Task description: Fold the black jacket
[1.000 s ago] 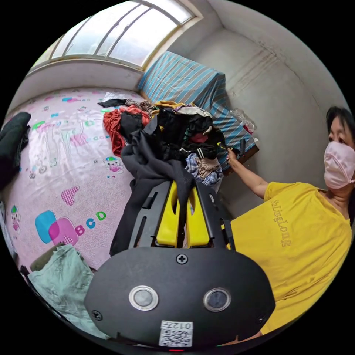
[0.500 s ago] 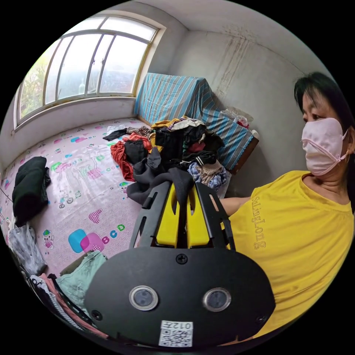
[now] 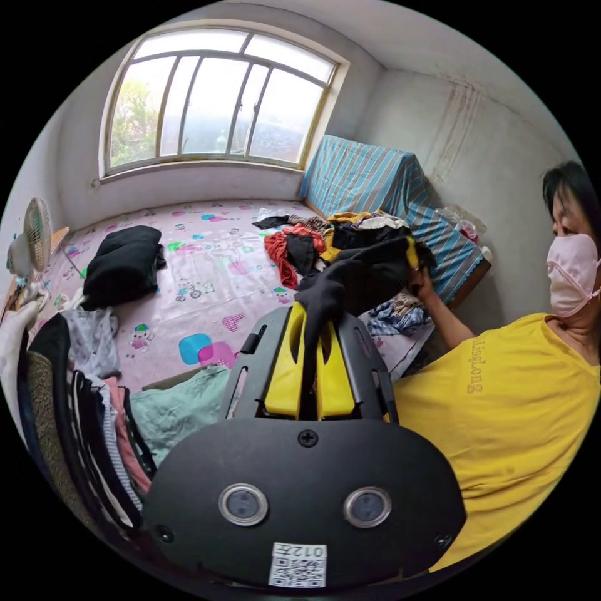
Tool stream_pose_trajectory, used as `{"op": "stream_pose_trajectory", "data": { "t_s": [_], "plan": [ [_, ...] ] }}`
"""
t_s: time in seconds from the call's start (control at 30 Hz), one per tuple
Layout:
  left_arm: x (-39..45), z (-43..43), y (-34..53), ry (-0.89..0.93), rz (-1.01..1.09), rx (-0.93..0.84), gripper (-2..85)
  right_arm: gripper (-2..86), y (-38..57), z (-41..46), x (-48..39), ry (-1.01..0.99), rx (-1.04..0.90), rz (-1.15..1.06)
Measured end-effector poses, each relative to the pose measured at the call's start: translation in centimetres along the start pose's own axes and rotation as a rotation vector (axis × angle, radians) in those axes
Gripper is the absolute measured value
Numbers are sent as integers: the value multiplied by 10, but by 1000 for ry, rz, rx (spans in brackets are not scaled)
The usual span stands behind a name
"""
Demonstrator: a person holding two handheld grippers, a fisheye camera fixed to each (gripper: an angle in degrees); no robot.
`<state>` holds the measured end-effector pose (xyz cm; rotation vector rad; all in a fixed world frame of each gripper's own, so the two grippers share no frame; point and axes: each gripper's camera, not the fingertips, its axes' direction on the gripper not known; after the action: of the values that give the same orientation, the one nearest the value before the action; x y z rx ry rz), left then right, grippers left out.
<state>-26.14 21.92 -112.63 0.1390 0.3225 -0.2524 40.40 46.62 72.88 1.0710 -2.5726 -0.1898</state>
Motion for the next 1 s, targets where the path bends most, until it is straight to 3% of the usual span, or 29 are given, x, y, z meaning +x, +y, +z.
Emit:
{"op": "stream_pose_trajectory", "data": {
  "t_s": [0.13,0.27,0.4,0.53,0.6,0.73,0.87,0.93,1.0],
  "plan": [
    [-24,-20,31,1,-67,-7,-4,7,13,48,-51,-19,-73,-105],
    [-64,-21,60,8,-164,-81,-4,7,22,119,-36,141,-143,-164],
    [-113,20,98,-174,-374,-355,-2,8,41,202,98,501,-237,-16],
    [-137,68,143,-562,-532,-634,8,9,93,260,268,778,-456,245],
    [-131,78,152,-608,-526,-638,14,13,137,271,343,908,-529,331],
    [-128,82,167,-750,-579,-661,24,21,187,271,412,994,-591,386],
    [-100,70,135,-969,-459,-500,27,22,216,269,444,1049,-651,326],
    [-84,75,102,-903,-343,-385,32,19,227,266,451,1031,-664,313],
    [-75,93,68,-708,-229,-297,43,13,244,259,460,1030,-698,302]
  ]
}}
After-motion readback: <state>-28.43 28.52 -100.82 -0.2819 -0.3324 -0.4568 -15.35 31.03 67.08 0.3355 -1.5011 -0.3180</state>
